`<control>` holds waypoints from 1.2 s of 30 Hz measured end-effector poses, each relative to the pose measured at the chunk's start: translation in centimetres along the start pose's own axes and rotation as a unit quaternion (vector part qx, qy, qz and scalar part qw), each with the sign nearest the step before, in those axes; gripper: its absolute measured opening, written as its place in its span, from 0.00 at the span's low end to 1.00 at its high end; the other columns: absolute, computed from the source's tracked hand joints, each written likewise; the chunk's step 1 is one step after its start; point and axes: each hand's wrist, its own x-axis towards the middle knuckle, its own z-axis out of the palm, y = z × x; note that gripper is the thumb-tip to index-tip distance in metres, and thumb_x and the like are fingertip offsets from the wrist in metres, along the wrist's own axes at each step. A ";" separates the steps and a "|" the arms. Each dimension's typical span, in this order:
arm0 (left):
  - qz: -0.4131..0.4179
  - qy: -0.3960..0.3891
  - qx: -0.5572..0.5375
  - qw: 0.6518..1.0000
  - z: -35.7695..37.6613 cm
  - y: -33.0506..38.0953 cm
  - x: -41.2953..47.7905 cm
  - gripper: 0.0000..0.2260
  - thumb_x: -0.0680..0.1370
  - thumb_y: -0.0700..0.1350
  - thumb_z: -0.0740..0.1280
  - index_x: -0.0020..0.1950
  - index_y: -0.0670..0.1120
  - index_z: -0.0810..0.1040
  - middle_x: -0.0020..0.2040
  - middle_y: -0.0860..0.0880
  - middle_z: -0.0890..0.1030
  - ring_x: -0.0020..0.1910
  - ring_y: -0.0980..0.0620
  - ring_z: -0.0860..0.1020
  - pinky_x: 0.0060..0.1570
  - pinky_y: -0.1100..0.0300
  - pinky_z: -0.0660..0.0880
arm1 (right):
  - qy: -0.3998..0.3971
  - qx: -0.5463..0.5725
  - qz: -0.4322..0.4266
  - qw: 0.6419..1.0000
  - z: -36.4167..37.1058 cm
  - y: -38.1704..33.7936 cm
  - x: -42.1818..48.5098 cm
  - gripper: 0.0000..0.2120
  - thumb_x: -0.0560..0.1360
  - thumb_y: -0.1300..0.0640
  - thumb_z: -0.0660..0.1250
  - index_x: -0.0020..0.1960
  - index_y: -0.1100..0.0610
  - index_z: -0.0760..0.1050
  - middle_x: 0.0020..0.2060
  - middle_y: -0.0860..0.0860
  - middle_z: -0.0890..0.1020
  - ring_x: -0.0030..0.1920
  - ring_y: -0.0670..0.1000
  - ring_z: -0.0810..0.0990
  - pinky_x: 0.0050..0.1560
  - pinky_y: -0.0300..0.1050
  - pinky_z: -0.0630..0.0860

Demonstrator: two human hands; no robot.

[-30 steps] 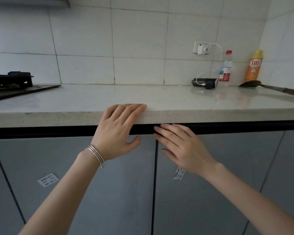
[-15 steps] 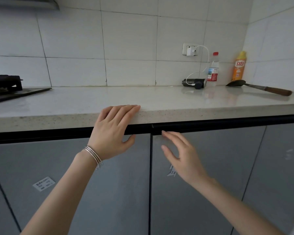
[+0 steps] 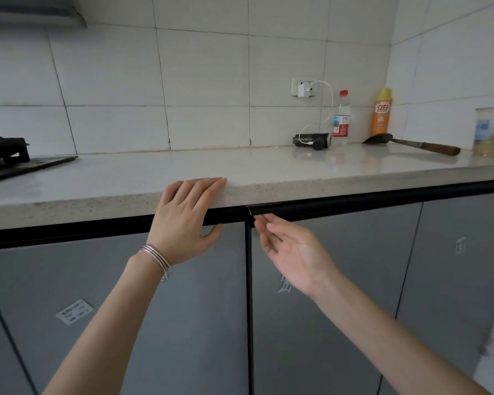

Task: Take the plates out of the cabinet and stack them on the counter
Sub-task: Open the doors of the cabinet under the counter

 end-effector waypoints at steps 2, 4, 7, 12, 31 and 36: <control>-0.001 0.000 0.002 1.000 0.0 0.0 0.0 0.29 0.69 0.54 0.63 0.69 0.45 0.71 0.62 0.50 0.77 0.60 0.51 0.71 0.61 0.56 0.62 | -0.002 -0.010 -0.004 1.000 -0.2 -0.2 -1.1 0.14 0.70 0.69 0.63 0.56 0.65 0.72 0.47 0.55 0.80 0.48 0.49 0.80 0.51 0.40 0.74; -0.002 -0.003 0.001 1.000 0.1 0.0 -0.1 0.30 0.69 0.55 0.63 0.69 0.45 0.71 0.62 0.51 0.77 0.60 0.51 0.71 0.61 0.56 0.62 | -0.005 -0.028 -0.008 1.000 -0.4 -0.6 -2.4 0.18 0.66 0.66 0.66 0.56 0.64 0.73 0.46 0.54 0.80 0.45 0.47 0.81 0.49 0.38 0.75; -0.008 -0.005 -0.004 1.000 0.2 0.1 -0.1 0.29 0.69 0.56 0.62 0.69 0.46 0.70 0.62 0.51 0.77 0.60 0.51 0.71 0.61 0.55 0.62 | -0.006 -0.030 0.007 1.000 -1.1 -1.4 -4.5 0.17 0.66 0.65 0.66 0.54 0.63 0.73 0.46 0.53 0.81 0.43 0.46 0.81 0.44 0.36 0.76; -0.013 0.010 -0.014 1.000 0.6 0.2 -0.1 0.29 0.70 0.56 0.61 0.68 0.46 0.71 0.61 0.49 0.77 0.59 0.49 0.72 0.60 0.53 0.63 | 0.005 -0.017 0.073 0.997 -2.8 -4.1 -9.1 0.15 0.65 0.65 0.68 0.52 0.63 0.78 0.46 0.54 0.83 0.38 0.46 0.80 0.38 0.37 0.77; -0.094 0.008 -0.140 0.986 2.2 0.9 0.2 0.30 0.68 0.60 0.58 0.65 0.45 0.68 0.59 0.40 0.74 0.59 0.36 0.71 0.62 0.39 0.66 | 0.217 -0.566 -0.061 0.793 -5.8 -12.6 -21.7 0.26 0.60 0.37 0.72 0.49 0.55 0.77 0.44 0.47 0.81 0.45 0.45 0.79 0.59 0.49 0.75; -0.108 -0.019 -0.178 0.978 2.4 0.4 -0.1 0.30 0.69 0.61 0.57 0.66 0.46 0.66 0.61 0.40 0.71 0.62 0.36 0.69 0.64 0.37 0.66 | 0.076 -0.773 -0.267 0.571 -4.9 -11.0 -21.5 0.21 0.71 0.41 0.64 0.61 0.49 0.72 0.62 0.45 0.74 0.67 0.41 0.66 0.69 0.43 0.62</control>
